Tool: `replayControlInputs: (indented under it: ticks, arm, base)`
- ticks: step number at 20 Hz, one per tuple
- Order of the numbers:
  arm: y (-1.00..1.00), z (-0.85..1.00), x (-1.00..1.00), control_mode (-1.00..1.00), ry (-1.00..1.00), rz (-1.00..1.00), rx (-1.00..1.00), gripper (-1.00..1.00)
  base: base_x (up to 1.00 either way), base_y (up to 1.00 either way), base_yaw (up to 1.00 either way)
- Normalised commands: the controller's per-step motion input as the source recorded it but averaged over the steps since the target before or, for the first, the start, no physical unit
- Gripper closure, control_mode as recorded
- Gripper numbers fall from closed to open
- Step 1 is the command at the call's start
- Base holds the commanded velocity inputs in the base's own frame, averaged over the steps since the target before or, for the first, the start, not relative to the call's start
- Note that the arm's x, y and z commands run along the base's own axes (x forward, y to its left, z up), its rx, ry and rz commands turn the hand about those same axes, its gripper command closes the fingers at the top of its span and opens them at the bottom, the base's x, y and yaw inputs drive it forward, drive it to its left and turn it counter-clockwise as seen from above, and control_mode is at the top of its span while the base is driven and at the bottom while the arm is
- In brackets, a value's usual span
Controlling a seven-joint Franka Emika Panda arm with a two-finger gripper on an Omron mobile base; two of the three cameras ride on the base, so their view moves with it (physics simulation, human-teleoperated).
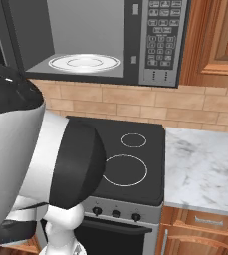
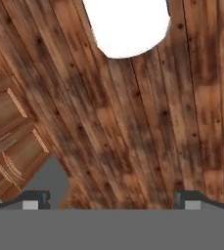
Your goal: Place the sponge inside the microwave to prepare for sanitizing.
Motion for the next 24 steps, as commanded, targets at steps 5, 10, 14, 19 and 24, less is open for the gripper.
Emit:
replayControlInputs:
  ticks: [5, 10, 14, 19, 24]
  arm:
    - [0.49, -0.33, 0.32, -1.0, 0.05, 0.81, 0.01, -1.0]
    - [0.31, -0.36, 0.51, -1.0, 0.0, 0.85, 0.06, -1.0]
    - [0.1, -0.25, 0.51, -1.0, 0.01, 0.73, 0.09, -1.0]
    - [-0.23, -0.01, 0.51, -1.0, 0.01, 0.32, 0.13, -1.0]
    - [-0.43, 0.05, 0.49, -1.0, 0.01, 0.32, 0.14, -1.0]
  base:
    - [0.0, 0.0, 0.0]
    - [0.0, 0.0, 0.0]
    - [0.0, 0.0, 0.0]
    - [0.0, 0.0, 0.0]
    - [0.0, 0.0, 0.0]
